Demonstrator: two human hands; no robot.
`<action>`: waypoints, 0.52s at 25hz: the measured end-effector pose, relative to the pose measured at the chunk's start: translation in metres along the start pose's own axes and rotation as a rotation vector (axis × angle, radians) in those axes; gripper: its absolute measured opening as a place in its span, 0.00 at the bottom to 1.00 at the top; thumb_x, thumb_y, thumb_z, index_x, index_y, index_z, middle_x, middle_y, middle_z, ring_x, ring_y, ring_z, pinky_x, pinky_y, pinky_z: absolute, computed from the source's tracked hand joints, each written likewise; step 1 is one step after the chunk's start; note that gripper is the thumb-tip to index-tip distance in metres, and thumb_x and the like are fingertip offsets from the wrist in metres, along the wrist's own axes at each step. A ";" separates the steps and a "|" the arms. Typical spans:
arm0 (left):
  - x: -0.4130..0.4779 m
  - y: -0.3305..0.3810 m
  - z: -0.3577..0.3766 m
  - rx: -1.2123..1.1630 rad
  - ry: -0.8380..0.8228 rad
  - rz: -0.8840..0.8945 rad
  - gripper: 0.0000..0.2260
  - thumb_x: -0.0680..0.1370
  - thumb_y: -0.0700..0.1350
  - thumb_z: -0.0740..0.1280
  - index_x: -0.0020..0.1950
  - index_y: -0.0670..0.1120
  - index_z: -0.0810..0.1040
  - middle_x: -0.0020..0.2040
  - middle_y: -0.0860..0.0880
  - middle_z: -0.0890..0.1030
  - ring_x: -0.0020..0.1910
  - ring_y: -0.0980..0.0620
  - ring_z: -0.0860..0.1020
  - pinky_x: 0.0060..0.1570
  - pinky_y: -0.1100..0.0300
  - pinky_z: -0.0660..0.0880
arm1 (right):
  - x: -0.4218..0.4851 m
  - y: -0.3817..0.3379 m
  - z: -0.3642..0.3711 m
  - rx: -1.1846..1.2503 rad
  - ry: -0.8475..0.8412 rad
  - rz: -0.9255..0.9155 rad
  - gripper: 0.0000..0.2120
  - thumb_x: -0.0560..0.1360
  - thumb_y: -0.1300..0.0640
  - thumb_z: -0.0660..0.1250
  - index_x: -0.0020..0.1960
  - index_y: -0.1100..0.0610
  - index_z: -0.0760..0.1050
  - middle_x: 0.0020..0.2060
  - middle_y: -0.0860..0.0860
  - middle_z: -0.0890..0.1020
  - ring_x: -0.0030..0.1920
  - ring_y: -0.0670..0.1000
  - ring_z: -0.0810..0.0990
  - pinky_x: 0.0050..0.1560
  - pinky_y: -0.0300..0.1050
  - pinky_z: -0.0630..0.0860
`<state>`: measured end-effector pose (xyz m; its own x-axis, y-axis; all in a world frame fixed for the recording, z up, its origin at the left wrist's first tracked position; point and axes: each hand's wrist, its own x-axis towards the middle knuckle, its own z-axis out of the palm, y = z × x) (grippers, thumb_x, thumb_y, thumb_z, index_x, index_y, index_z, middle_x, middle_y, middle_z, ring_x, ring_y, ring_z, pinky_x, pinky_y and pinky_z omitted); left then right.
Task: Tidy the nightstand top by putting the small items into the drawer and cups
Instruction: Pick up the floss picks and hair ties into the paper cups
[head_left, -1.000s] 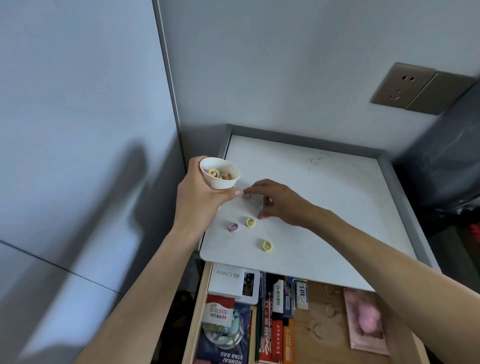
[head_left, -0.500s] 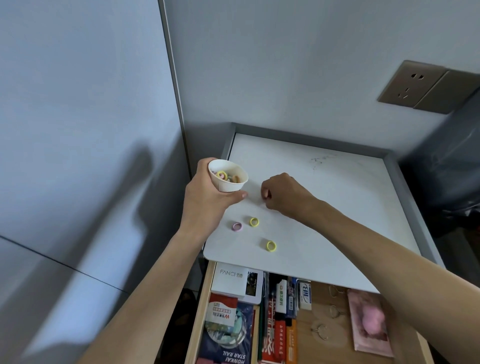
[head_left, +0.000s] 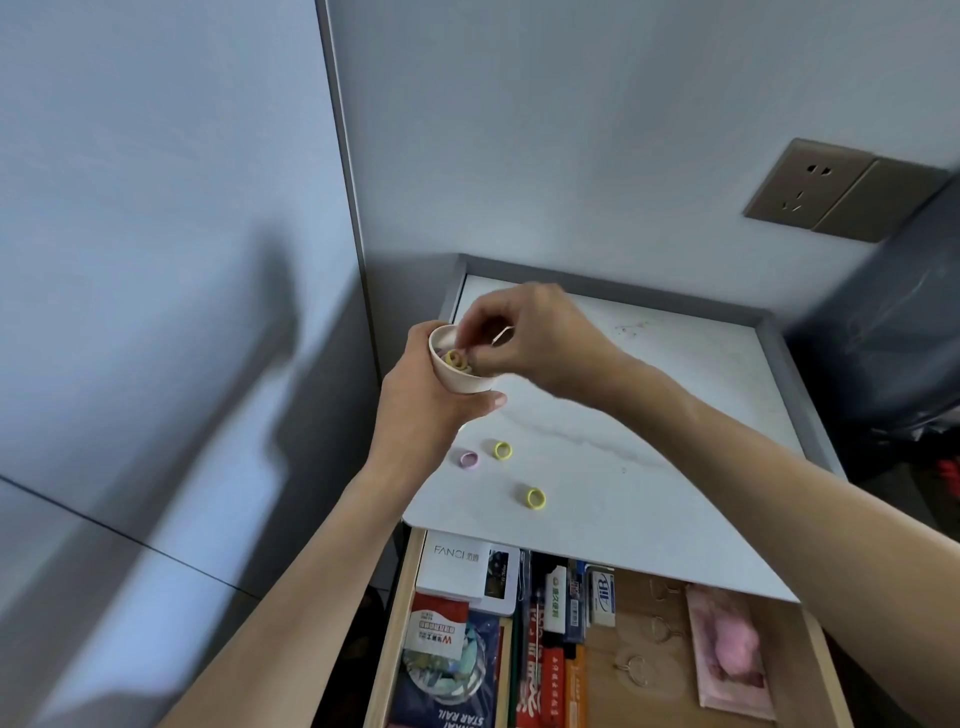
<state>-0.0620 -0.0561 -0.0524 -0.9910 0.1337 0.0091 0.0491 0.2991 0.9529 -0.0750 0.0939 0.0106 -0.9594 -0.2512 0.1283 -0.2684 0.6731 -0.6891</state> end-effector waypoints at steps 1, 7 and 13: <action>0.000 0.000 0.000 0.012 0.003 0.008 0.30 0.67 0.42 0.80 0.63 0.54 0.70 0.50 0.59 0.79 0.48 0.63 0.78 0.32 0.73 0.73 | 0.000 0.000 0.006 -0.044 -0.057 -0.037 0.06 0.70 0.63 0.73 0.43 0.54 0.85 0.40 0.46 0.84 0.40 0.43 0.82 0.44 0.38 0.78; 0.000 -0.004 -0.007 0.016 0.056 0.025 0.31 0.64 0.44 0.82 0.61 0.53 0.71 0.51 0.59 0.79 0.49 0.65 0.77 0.41 0.74 0.73 | -0.012 0.030 -0.008 0.040 0.126 0.079 0.08 0.75 0.61 0.69 0.51 0.52 0.83 0.43 0.41 0.82 0.40 0.40 0.78 0.46 0.36 0.74; 0.001 -0.007 -0.011 -0.005 0.085 0.028 0.30 0.64 0.44 0.82 0.60 0.53 0.72 0.50 0.60 0.79 0.47 0.69 0.76 0.41 0.75 0.71 | -0.066 0.086 0.022 -0.167 -0.462 0.155 0.33 0.65 0.51 0.79 0.67 0.46 0.73 0.64 0.40 0.71 0.55 0.41 0.72 0.53 0.32 0.68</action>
<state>-0.0647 -0.0685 -0.0561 -0.9963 0.0611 0.0610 0.0762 0.2914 0.9536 -0.0328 0.1532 -0.0733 -0.8608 -0.3954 -0.3205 -0.1725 0.8191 -0.5472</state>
